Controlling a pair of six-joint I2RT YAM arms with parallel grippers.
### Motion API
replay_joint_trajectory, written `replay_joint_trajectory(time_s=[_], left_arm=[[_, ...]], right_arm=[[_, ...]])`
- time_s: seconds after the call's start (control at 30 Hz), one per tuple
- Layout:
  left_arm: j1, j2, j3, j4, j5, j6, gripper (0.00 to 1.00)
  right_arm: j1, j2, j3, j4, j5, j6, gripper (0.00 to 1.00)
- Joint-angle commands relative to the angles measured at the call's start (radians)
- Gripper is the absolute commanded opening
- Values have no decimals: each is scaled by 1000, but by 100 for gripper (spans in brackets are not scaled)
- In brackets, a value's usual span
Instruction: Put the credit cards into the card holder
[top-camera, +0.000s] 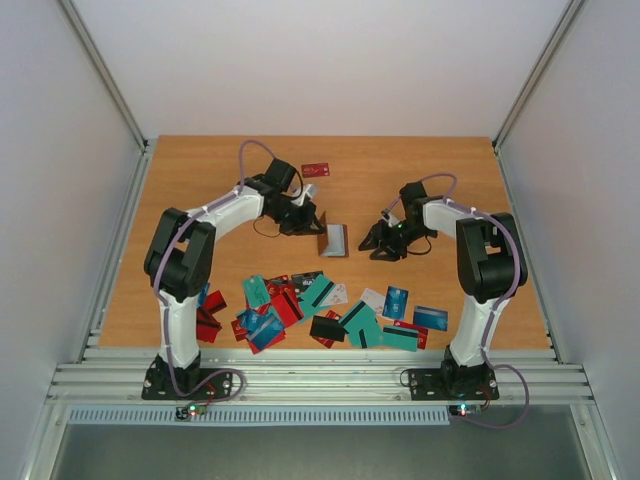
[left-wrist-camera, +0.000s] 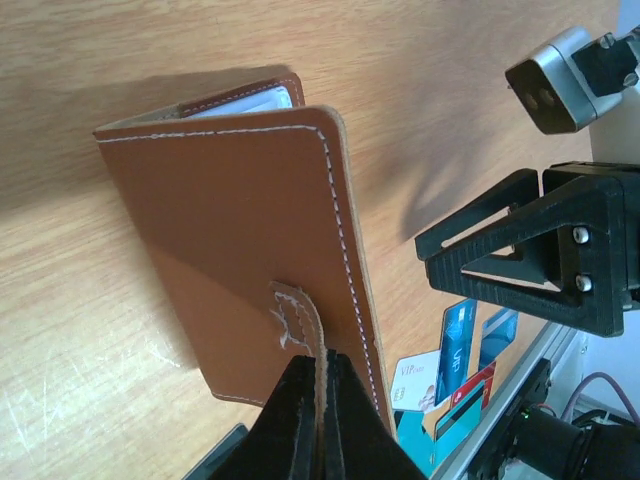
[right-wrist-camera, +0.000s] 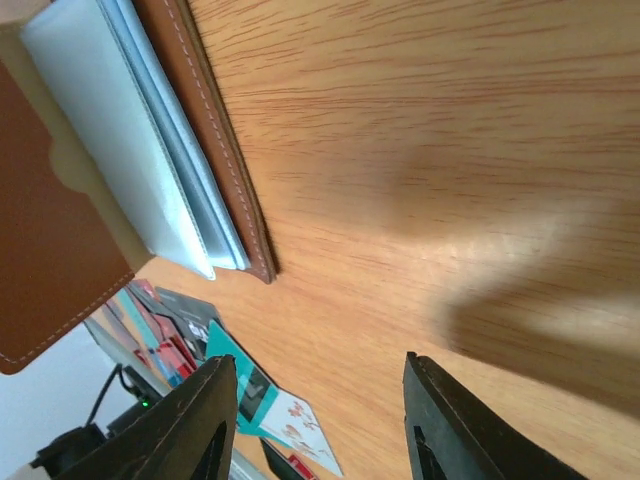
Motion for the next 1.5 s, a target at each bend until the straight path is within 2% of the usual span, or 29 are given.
replay_joint_trajectory(time_s=[0.0, 0.13, 0.27, 0.47, 0.83, 1.03, 1.27, 1.47], left_arm=[[-1, 45, 40, -24, 7, 46, 0], [0, 60, 37, -33, 19, 70, 0], [6, 59, 18, -30, 37, 97, 0], [59, 41, -51, 16, 89, 101, 2], [142, -24, -166, 141, 236, 53, 3], [141, -23, -133, 188, 375, 38, 2], [116, 21, -90, 278, 451, -30, 1], [112, 39, -119, 400, 490, -127, 0]], right_arm=[[3, -25, 35, -50, 64, -27, 49], [3, -55, 35, -11, 5, -15, 49], [15, -65, 11, 92, -96, 26, 44], [70, -24, 28, 172, -163, 97, 40], [141, 87, 104, 315, -229, 221, 34], [137, 70, 113, 296, -203, 214, 34], [122, 49, 79, 315, -187, 228, 30], [124, 122, 71, 439, -218, 321, 26]])
